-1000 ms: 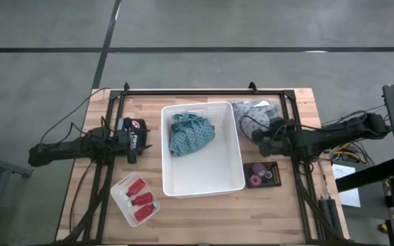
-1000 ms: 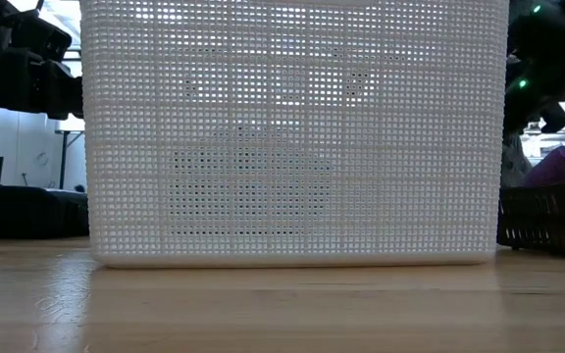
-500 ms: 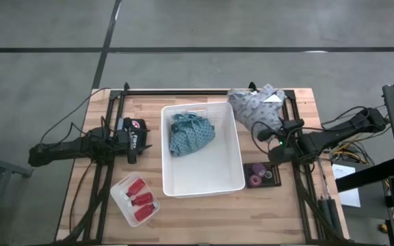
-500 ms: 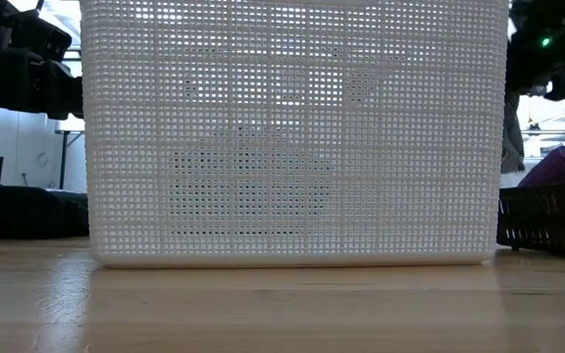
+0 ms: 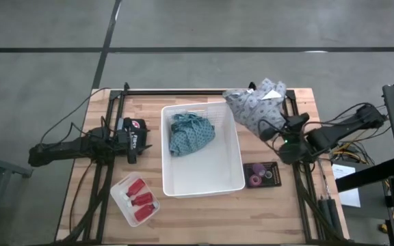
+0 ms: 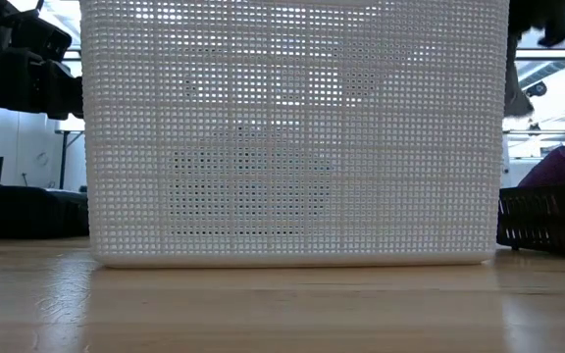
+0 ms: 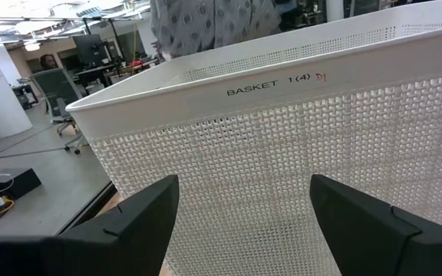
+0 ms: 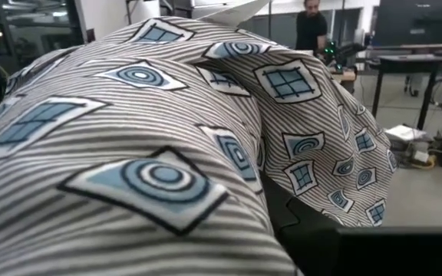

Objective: Pick & place medical supplies in basket/bin
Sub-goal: Put the light blue patient gown into the organizer bin

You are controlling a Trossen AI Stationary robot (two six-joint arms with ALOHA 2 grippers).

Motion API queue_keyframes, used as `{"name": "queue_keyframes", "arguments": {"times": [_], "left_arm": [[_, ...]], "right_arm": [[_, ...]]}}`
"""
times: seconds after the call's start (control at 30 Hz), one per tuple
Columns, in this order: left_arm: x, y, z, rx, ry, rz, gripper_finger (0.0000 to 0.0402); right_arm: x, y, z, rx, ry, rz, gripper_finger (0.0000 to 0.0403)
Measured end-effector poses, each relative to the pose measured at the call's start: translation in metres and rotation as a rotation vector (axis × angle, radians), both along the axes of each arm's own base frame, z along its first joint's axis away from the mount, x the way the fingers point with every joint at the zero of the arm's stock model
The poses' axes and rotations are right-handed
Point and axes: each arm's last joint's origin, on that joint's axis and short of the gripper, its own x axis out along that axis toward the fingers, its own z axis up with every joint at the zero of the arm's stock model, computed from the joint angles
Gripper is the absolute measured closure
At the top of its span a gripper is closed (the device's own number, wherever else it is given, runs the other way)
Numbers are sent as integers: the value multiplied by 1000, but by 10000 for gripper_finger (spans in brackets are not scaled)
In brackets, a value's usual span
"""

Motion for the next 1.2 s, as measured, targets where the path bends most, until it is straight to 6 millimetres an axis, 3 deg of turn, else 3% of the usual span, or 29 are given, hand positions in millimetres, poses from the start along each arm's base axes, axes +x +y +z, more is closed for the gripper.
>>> {"name": "queue_keyframes", "arguments": {"times": [0.23,0.5,0.83,1.2], "left_arm": [[0,0,0,0,0,0,103],[0,0,0,0,0,0,103],[0,0,0,0,0,0,103],[0,0,0,0,0,0,103]], "right_arm": [[2,5,44,-24,49,24,390],[18,31,65,-51,119,139,390],[62,70,83,15,210,330,390],[112,96,102,28,393,507,390]]}}
